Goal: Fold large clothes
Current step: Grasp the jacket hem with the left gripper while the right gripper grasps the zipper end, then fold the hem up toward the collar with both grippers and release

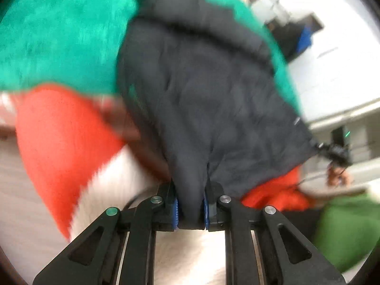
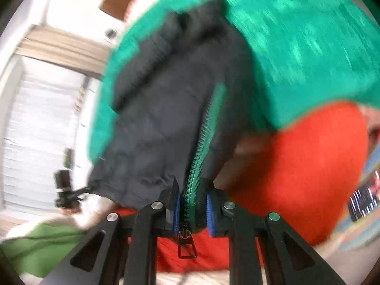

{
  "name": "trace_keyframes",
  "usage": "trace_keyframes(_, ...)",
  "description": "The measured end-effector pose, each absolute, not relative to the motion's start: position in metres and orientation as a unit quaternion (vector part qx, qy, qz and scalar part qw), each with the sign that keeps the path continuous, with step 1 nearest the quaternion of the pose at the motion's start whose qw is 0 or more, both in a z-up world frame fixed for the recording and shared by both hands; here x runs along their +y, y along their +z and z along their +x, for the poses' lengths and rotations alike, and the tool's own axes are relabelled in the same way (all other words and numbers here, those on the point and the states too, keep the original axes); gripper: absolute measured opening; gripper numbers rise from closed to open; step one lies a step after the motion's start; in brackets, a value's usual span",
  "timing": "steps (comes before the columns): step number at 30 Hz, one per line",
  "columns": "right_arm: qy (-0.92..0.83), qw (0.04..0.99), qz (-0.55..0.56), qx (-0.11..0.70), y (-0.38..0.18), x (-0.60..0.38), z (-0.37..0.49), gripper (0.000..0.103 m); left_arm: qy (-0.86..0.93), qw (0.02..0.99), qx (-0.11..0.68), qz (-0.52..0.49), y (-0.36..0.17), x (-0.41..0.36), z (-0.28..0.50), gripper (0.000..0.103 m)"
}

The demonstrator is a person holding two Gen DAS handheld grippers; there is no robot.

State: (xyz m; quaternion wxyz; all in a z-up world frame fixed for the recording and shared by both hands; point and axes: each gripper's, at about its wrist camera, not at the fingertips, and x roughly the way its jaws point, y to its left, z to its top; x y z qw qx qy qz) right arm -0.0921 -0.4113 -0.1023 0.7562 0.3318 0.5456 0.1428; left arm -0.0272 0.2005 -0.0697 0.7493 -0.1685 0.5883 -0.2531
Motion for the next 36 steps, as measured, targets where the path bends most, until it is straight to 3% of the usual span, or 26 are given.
trace_keyframes(6, 0.205, 0.807, 0.354, 0.427, -0.036, -0.435, 0.012, 0.017, -0.278, 0.809, 0.483, -0.189, 0.0, 0.188, 0.081, 0.014)
trace_keyframes(10, 0.201, 0.827, 0.357, 0.384, -0.026, -0.442, 0.119, 0.017, -0.259, 0.844, 0.434, -0.179, 0.014, 0.175, 0.176, 0.015)
trace_keyframes(12, 0.184, 0.835, 0.362, 0.371, -0.032, -0.449, 0.167, 0.018, -0.235, 0.859, 0.421, -0.171, 0.006, 0.157, 0.219, 0.021)
trace_keyframes(13, 0.172, 0.84, 0.365, 0.362, -0.039, -0.451, 0.192, 0.023, -0.224, 0.864, 0.419, -0.168, -0.002, 0.151, 0.24, 0.024)
trace_keyframes(14, 0.165, 0.843, 0.367, 0.357, -0.045, -0.452, 0.209, 0.029, -0.208, 0.866, 0.426, -0.159, -0.014, 0.142, 0.263, 0.034)
trace_keyframes(15, 0.157, 0.841, 0.373, 0.359, -0.057, -0.452, 0.228, 0.037, -0.185, 0.862, 0.445, -0.158, -0.031, 0.134, 0.292, 0.052)
trace_keyframes(17, 0.117, 0.832, 0.394, 0.373, -0.084, -0.456, 0.253, 0.091, -0.128, 0.861, 0.468, -0.152, -0.052, 0.127, 0.332, 0.077)
trace_keyframes(18, 0.089, 0.835, 0.396, 0.371, -0.091, -0.46, 0.257, 0.097, -0.111, 0.864, 0.467, -0.153, -0.061, 0.125, 0.339, 0.077)
trace_keyframes(20, 0.056, 0.85, 0.393, 0.348, -0.097, -0.463, 0.249, 0.097, -0.127, 0.859, 0.465, -0.175, -0.063, 0.13, 0.334, 0.078)
trace_keyframes(24, 0.065, 0.899, 0.276, 0.334, -0.069, -0.432, 0.238, 0.098, -0.147, 0.885, 0.411, -0.165, -0.048, 0.122, 0.312, 0.095)
trace_keyframes(29, 0.12, 0.934, 0.113, 0.316, -0.049, -0.343, 0.255, 0.1, -0.144, 0.919, 0.365, -0.044, -0.045, 0.049, 0.312, 0.096)
trace_keyframes(33, 0.099, 0.942, 0.027, 0.32, -0.084, -0.291, 0.278, 0.1, -0.096, 0.927, 0.36, 0.038, -0.079, 0.02, 0.331, 0.096)
trace_keyframes(36, 0.078, 0.924, 0.053, 0.369, -0.14, -0.303, 0.299, 0.1, -0.062, 0.907, 0.417, -0.01, -0.134, 0.053, 0.354, 0.095)
